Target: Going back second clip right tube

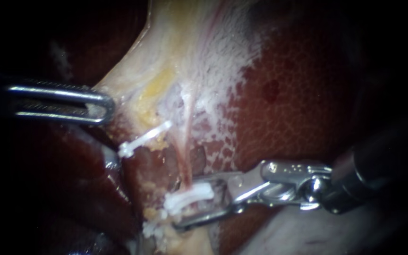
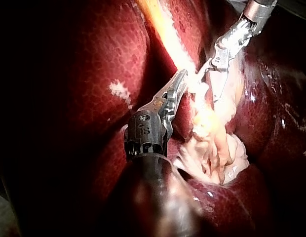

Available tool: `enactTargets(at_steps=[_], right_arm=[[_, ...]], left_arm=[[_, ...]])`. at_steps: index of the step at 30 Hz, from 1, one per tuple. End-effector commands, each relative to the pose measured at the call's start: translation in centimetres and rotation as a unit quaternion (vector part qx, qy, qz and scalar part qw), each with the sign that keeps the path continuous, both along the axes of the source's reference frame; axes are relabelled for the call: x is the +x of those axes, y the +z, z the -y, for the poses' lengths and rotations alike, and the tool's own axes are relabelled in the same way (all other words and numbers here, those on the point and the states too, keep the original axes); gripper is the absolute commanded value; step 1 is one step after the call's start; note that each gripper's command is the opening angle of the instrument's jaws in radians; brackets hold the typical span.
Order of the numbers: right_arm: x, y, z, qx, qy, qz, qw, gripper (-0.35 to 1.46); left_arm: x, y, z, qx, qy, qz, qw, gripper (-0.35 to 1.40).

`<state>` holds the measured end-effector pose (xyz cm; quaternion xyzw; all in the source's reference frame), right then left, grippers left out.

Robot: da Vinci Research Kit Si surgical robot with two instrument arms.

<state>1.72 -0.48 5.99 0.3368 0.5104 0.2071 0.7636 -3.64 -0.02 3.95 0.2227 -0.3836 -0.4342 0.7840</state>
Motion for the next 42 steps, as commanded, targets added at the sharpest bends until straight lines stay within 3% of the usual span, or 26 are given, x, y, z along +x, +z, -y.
enactTargets(at_steps=[1, 8, 14, 30, 42], right_arm=[[-0.05, -0.03, -0.03, -0.001, 0.009, 0.004, 1.0, 0.6], [-0.37, -0.23, -0.23, -0.019, 0.021, 0.005, 0.9996, 0.6], [-0.62, -0.36, -0.37, -0.065, 0.018, -0.005, 0.9977, 0.6], [-0.86, -0.41, -0.42, -0.149, -0.009, -0.034, 0.9882, 0.6], [-0.91, -0.42, -0.43, -0.162, -0.014, -0.039, 0.9859, 0.6]], left_arm=[[0.0, 0.0, 0.0, 0.0, 0.0, 0.001, 1.0, -0.33], [0.01, 0.01, 0.0, 0.0, 0.0, 0.001, 1.0, -0.33], [0.02, 0.04, -0.01, 0.0, 0.001, 0.001, 1.0, -0.33], [0.05, 0.22, -0.04, -0.002, 0.001, 0.001, 1.0, -0.33], [0.02, 0.54, 0.0, -0.008, 0.001, -0.001, 1.0, -0.33]])
